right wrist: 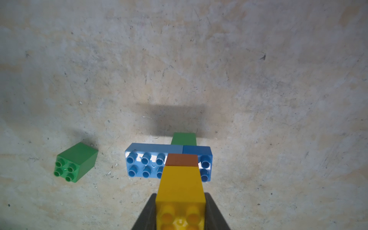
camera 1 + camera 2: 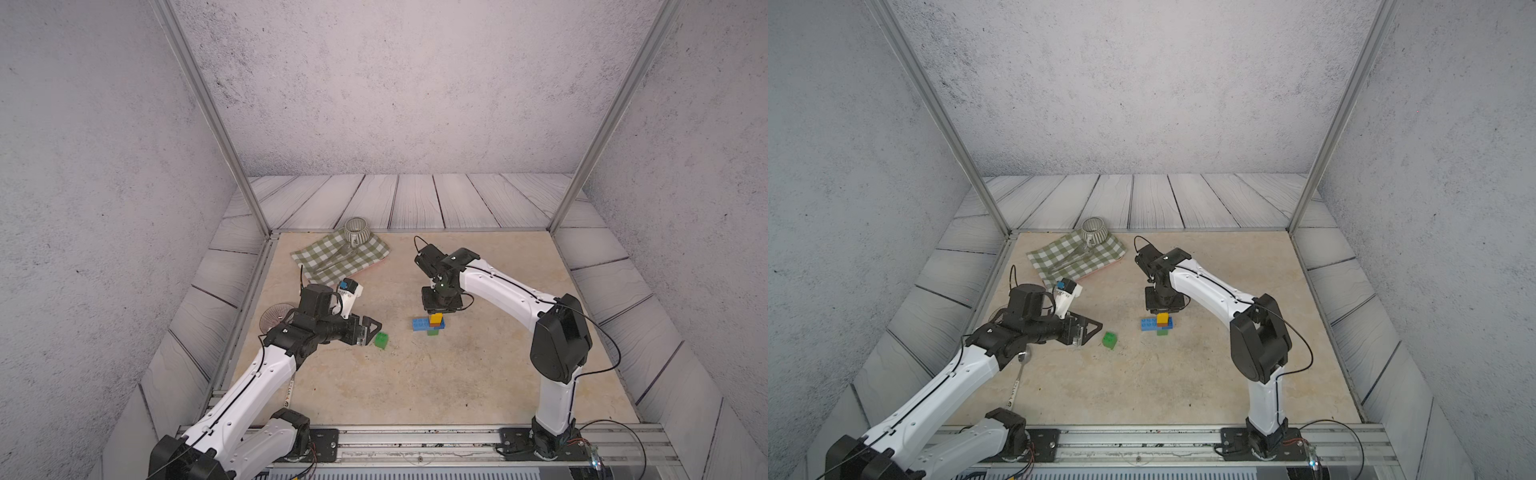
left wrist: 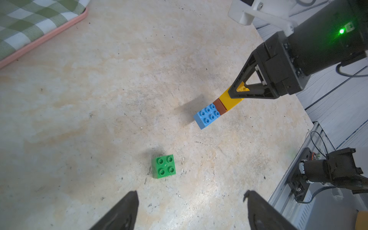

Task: Assemble the number 4 with lego
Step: Assemble the lego brick with the lego brick.

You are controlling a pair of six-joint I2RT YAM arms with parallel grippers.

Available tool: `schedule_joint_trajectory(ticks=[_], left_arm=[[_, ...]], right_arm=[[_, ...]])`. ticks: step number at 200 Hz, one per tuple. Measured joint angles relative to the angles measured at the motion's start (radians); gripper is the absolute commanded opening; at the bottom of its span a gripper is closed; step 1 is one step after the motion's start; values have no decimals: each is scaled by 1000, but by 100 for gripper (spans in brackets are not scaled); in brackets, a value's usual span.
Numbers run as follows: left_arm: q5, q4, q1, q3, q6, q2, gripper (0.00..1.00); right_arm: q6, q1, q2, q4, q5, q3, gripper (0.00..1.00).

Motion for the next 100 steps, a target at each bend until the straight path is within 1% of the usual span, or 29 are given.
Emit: schedule_joint_trajectory(ticks=[100], left_arm=[[7, 13, 10, 0, -1, 0, 87]], right_arm=[[-8, 14, -11, 23, 16, -20, 32]])
